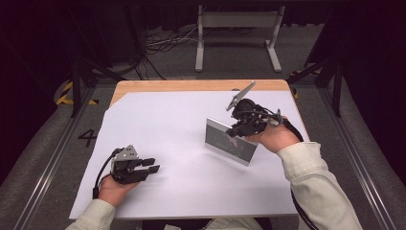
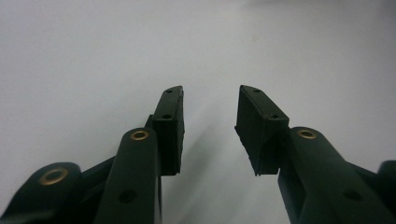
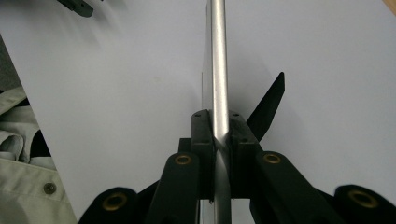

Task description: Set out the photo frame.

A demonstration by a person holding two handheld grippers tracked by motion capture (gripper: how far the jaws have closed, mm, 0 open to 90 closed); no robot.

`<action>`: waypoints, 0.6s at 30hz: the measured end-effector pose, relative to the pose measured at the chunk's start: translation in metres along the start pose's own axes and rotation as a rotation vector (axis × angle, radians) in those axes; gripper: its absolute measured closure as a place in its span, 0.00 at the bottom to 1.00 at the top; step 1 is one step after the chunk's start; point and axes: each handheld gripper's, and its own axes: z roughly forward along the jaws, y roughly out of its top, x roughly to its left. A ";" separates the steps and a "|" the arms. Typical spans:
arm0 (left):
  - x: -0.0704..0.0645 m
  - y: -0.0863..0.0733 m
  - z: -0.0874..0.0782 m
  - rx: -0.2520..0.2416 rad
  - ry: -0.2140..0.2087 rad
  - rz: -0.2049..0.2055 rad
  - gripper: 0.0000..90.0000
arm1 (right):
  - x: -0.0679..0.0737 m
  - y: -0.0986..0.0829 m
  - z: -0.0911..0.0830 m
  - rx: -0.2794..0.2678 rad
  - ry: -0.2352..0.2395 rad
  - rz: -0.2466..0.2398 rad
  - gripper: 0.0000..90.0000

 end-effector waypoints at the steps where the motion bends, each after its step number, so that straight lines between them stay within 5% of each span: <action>1: 0.001 0.000 0.000 -0.001 0.001 0.008 0.69 | 0.000 0.001 0.001 0.002 0.001 -0.009 0.93; 18: 0.002 0.002 0.003 0.001 -0.008 0.009 0.69 | 0.006 0.013 0.017 0.022 0.063 -0.149 0.93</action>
